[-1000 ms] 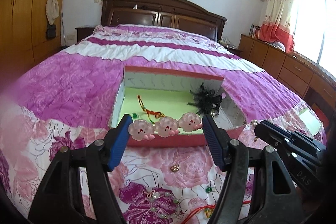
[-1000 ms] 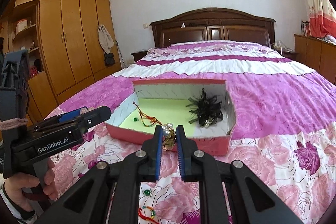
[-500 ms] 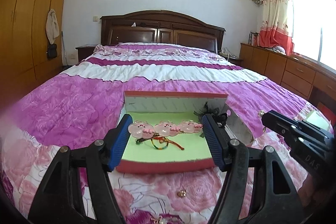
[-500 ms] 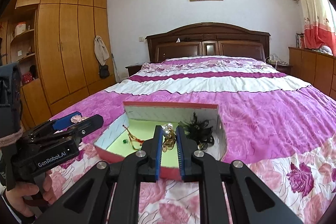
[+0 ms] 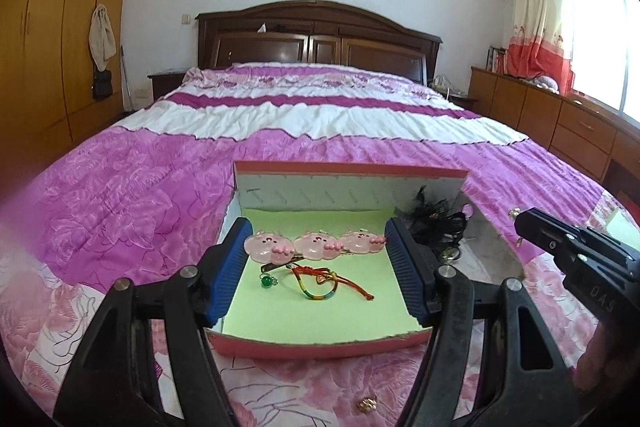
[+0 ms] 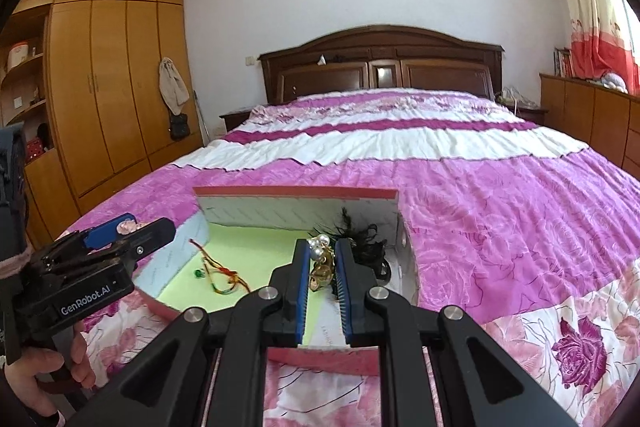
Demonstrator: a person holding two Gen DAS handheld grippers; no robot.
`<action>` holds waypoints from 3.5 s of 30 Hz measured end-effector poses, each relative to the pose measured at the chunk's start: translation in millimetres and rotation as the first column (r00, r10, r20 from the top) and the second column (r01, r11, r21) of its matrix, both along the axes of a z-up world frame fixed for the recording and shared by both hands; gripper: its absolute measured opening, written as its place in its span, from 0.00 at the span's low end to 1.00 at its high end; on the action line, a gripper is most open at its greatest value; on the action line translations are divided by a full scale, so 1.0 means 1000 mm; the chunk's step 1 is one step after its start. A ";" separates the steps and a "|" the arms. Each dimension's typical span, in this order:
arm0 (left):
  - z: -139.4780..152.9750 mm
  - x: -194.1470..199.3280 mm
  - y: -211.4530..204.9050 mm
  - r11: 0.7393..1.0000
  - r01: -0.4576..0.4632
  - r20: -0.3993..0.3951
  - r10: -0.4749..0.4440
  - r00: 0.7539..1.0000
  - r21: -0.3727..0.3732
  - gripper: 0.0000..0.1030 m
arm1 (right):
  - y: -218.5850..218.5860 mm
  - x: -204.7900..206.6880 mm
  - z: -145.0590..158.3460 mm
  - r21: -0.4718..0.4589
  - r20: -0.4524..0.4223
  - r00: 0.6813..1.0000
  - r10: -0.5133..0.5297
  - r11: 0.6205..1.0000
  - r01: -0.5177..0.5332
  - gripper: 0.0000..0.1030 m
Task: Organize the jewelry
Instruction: 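Open both tools to release the hairpin and earring into the box, then withdraw both tools from the box toward the remaining jewelry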
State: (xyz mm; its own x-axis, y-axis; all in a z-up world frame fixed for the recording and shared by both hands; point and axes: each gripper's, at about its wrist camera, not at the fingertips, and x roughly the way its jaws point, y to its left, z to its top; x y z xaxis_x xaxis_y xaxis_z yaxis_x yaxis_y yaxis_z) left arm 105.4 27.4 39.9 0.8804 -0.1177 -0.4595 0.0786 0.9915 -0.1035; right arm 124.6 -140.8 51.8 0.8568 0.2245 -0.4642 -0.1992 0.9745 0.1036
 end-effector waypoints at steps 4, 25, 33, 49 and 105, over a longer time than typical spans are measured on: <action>-0.010 0.014 0.000 1.000 -0.007 -0.053 0.007 0.999 -0.001 0.59 | -0.002 0.018 -0.013 -0.013 -0.071 0.997 -0.013 1.000 0.013 0.14; -0.053 0.046 -0.008 0.993 0.000 -0.352 0.041 0.935 0.116 0.60 | 0.004 0.062 -0.051 -0.081 -0.338 0.941 -0.025 0.997 -0.003 0.19; -0.046 0.043 -0.001 0.999 -0.001 -0.361 0.018 0.932 0.048 0.60 | 0.002 0.056 -0.043 -0.030 -0.322 0.947 0.002 0.999 -0.012 0.37; -0.007 0.006 0.005 0.999 0.020 -0.258 -0.030 0.966 -0.042 0.60 | -0.014 0.006 -0.003 0.114 -0.166 0.986 0.014 0.993 0.005 0.49; -0.073 -0.026 -0.022 0.972 0.217 -0.446 -0.234 0.864 -0.090 0.06 | -0.055 -0.065 -0.042 0.155 -0.300 0.953 -0.038 0.984 0.088 0.52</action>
State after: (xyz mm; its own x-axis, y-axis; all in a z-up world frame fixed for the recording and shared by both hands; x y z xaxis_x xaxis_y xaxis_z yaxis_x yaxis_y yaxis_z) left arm 79.0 5.0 -32.9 0.5265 -0.3119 -0.7909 0.2357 0.9474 -0.2166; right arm 59.6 -196.3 9.6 0.7025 0.2691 -0.6589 -0.0746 0.9485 0.3079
